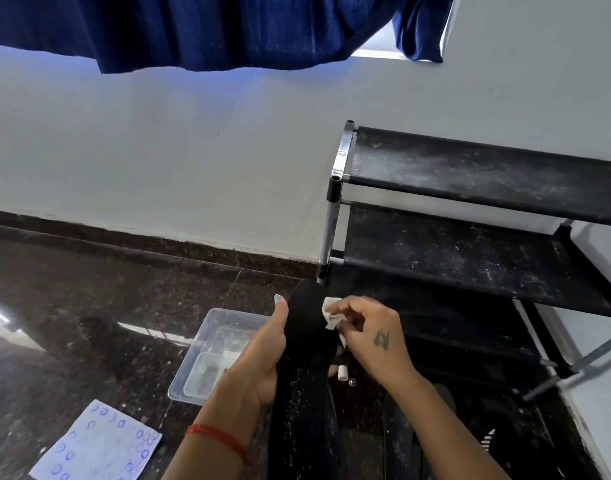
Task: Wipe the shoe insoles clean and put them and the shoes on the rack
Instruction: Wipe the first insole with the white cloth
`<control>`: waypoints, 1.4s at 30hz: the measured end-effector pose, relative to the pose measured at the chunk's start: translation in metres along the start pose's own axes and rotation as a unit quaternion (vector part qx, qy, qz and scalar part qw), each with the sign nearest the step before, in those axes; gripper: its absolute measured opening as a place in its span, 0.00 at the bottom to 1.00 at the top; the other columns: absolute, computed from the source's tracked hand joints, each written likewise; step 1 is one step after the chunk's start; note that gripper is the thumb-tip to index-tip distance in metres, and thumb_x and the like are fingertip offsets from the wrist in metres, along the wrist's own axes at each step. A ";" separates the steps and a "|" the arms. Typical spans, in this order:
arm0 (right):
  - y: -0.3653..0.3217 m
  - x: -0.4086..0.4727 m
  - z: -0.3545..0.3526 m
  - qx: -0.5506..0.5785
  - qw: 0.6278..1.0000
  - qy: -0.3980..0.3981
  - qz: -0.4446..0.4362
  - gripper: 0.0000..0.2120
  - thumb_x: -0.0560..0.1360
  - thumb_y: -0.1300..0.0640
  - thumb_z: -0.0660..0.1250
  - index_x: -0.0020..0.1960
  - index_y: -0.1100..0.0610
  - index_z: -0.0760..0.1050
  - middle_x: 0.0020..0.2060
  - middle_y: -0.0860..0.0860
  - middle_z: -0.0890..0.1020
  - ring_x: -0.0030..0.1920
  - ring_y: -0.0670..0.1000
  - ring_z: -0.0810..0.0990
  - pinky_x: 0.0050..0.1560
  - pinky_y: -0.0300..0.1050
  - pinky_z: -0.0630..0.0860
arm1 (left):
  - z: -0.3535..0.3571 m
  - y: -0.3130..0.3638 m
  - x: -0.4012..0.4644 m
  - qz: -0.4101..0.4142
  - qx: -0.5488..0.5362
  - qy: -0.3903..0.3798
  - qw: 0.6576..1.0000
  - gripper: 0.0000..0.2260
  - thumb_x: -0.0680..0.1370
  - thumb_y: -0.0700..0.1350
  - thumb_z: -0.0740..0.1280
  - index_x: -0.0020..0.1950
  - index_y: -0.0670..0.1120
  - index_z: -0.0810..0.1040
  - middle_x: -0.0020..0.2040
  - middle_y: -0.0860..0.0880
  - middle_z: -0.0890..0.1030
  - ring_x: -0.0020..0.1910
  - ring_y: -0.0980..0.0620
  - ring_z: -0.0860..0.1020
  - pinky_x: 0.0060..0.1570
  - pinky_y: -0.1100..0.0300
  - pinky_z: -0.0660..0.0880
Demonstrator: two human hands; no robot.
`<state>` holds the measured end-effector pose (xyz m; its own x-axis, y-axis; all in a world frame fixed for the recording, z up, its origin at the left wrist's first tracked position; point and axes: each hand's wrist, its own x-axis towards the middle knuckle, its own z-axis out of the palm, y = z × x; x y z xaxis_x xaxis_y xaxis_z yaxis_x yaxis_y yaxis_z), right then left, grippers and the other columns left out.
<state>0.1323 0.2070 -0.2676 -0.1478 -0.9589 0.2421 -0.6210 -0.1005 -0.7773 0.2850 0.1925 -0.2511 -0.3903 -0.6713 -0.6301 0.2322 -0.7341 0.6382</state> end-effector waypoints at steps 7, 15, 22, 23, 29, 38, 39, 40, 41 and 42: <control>-0.015 -0.011 -0.006 0.079 0.983 -0.165 0.025 0.18 0.66 0.75 0.63 0.39 0.56 0.83 0.39 0.48 0.83 0.34 0.45 0.82 0.35 0.36 0.78 | -0.005 0.000 0.005 0.001 -0.015 0.034 0.999 0.35 0.75 0.69 0.53 0.62 0.40 0.77 0.51 0.36 0.83 0.45 0.39 0.82 0.38 0.51 0.80; -0.016 -0.003 -0.009 0.080 0.996 0.012 0.028 0.11 0.69 0.67 0.71 0.44 0.52 0.83 0.38 0.43 0.83 0.40 0.37 0.80 0.38 0.26 0.73 | -0.005 -0.002 0.006 0.022 -0.035 -0.004 0.999 0.33 0.75 0.68 0.53 0.62 0.42 0.76 0.55 0.35 0.81 0.53 0.36 0.80 0.55 0.41 0.76; -0.031 -0.017 0.017 0.091 0.993 -0.068 -0.039 0.14 0.66 0.71 0.67 0.44 0.55 0.84 0.40 0.45 0.83 0.41 0.40 0.81 0.43 0.29 0.75 | -0.007 -0.003 0.011 0.035 -0.017 0.006 0.999 0.33 0.76 0.67 0.52 0.49 0.38 0.79 0.41 0.39 0.81 0.39 0.44 0.80 0.39 0.54 0.77; -0.033 -0.018 0.018 0.093 0.991 -0.081 -0.050 0.14 0.66 0.71 0.68 0.44 0.55 0.84 0.39 0.44 0.83 0.41 0.39 0.81 0.43 0.28 0.74 | -0.006 -0.003 0.010 0.043 -0.011 0.012 0.999 0.32 0.76 0.66 0.51 0.43 0.38 0.77 0.36 0.41 0.78 0.35 0.47 0.78 0.36 0.57 0.75; -0.030 -0.018 0.007 0.058 0.973 -0.187 -0.124 0.14 0.66 0.71 0.65 0.41 0.55 0.84 0.41 0.46 0.84 0.44 0.41 0.81 0.49 0.36 0.77 | -0.007 0.000 0.009 0.012 -0.038 0.000 0.999 0.33 0.77 0.65 0.53 0.40 0.37 0.80 0.33 0.40 0.82 0.31 0.46 0.82 0.37 0.56 0.77; -0.017 -0.009 0.004 -0.018 0.995 0.007 -0.094 0.14 0.68 0.70 0.67 0.40 0.52 0.83 0.38 0.44 0.84 0.42 0.40 0.80 0.45 0.27 0.73 | -0.003 -0.003 0.008 0.027 -0.048 -0.019 0.998 0.33 0.78 0.66 0.49 0.59 0.40 0.79 0.55 0.36 0.81 0.54 0.39 0.79 0.53 0.46 0.75; -0.019 -0.010 0.009 -0.017 0.995 -0.012 -0.098 0.14 0.68 0.70 0.67 0.40 0.52 0.83 0.39 0.44 0.84 0.42 0.40 0.80 0.45 0.27 0.73 | -0.003 -0.003 0.009 0.030 -0.045 -0.014 0.998 0.33 0.78 0.65 0.49 0.57 0.39 0.79 0.52 0.36 0.82 0.51 0.41 0.80 0.51 0.48 0.75; -0.022 -0.012 0.013 -0.006 0.995 -0.034 -0.094 0.14 0.67 0.70 0.67 0.41 0.52 0.83 0.39 0.45 0.84 0.42 0.40 0.80 0.45 0.27 0.73 | -0.004 -0.004 0.011 0.034 -0.040 -0.010 0.999 0.33 0.78 0.65 0.50 0.54 0.38 0.80 0.49 0.37 0.83 0.48 0.42 0.81 0.48 0.50 0.75; -0.027 -0.015 0.016 0.018 0.994 -0.060 -0.084 0.15 0.66 0.70 0.67 0.42 0.53 0.83 0.39 0.44 0.83 0.41 0.40 0.81 0.43 0.28 0.74 | -0.004 -0.004 0.011 0.036 -0.033 -0.005 0.999 0.33 0.78 0.65 0.50 0.51 0.38 0.80 0.45 0.38 0.83 0.44 0.43 0.82 0.46 0.51 0.76; -0.030 -0.017 0.017 0.042 0.993 -0.083 -0.079 0.14 0.66 0.70 0.67 0.42 0.53 0.83 0.38 0.44 0.83 0.40 0.40 0.81 0.42 0.29 0.74 | -0.006 -0.004 0.012 0.035 -0.027 0.000 0.999 0.33 0.77 0.65 0.50 0.46 0.37 0.80 0.41 0.38 0.82 0.40 0.44 0.82 0.44 0.53 0.76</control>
<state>0.1672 0.2223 -0.2583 0.0793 -0.9591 0.2716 -0.5596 -0.2683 -0.7841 0.2853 0.1867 -0.2635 -0.3709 -0.7218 -0.5844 0.3070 -0.6892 0.6564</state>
